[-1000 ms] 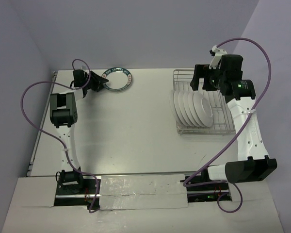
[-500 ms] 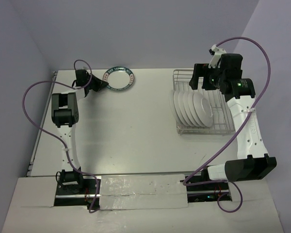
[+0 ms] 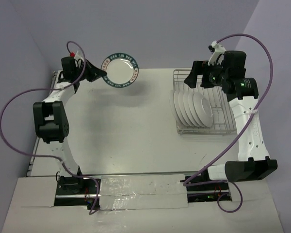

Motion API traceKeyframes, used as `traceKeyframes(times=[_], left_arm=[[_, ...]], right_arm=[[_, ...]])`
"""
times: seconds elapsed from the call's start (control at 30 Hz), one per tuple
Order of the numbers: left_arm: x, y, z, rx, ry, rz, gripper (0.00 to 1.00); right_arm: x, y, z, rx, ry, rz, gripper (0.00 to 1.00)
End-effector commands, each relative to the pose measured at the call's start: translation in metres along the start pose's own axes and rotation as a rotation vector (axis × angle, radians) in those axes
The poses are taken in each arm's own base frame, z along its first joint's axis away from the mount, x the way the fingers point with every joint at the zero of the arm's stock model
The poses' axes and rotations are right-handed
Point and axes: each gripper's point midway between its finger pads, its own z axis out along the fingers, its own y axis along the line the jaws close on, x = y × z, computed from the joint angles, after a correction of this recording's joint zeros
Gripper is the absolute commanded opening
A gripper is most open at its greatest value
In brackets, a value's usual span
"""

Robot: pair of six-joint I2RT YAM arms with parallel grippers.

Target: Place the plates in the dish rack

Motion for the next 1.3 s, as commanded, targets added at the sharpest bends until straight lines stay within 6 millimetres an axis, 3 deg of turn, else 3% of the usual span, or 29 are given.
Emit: traceKeyframes(times=[0.0,0.17,0.23,0.37,0.5,0.7,1.03,1.27], left_arm=[[-0.002,-0.09,-0.051,0.172,0.006,0.262,0.0],[0.064,-0.122,-0.066,0.204,0.143,0.423,0.0],[0.087,-0.145,-0.074,0.232,0.168,0.504,0.0],[0.124,-0.176,-0.087,0.284,0.223,0.648,0.0],[0.154,-0.205,-0.102,0.38,0.299,0.671,0.0],[0.179,-0.233,-0.114,0.479,0.371,0.696,0.0],[0.191,-0.262,-0.125,0.56,0.416,0.714,0.0],[0.193,-0.273,-0.128,0.585,0.418,0.728,0.0]], right_arm=[[-0.023,0.028,-0.025,-0.097,-0.085,-0.029,1.0],[-0.026,0.052,-0.027,-0.184,-0.085,-0.065,1.0],[-0.024,0.061,-0.025,-0.209,-0.072,-0.09,1.0],[-0.009,0.092,-0.018,-0.277,-0.025,-0.162,1.0],[0.007,0.102,-0.007,-0.295,0.025,-0.216,1.0],[0.026,0.099,0.006,-0.284,0.105,-0.253,0.98],[0.055,0.095,0.019,-0.311,0.217,-0.277,0.88],[0.064,0.107,0.017,-0.387,0.26,-0.269,0.61]])
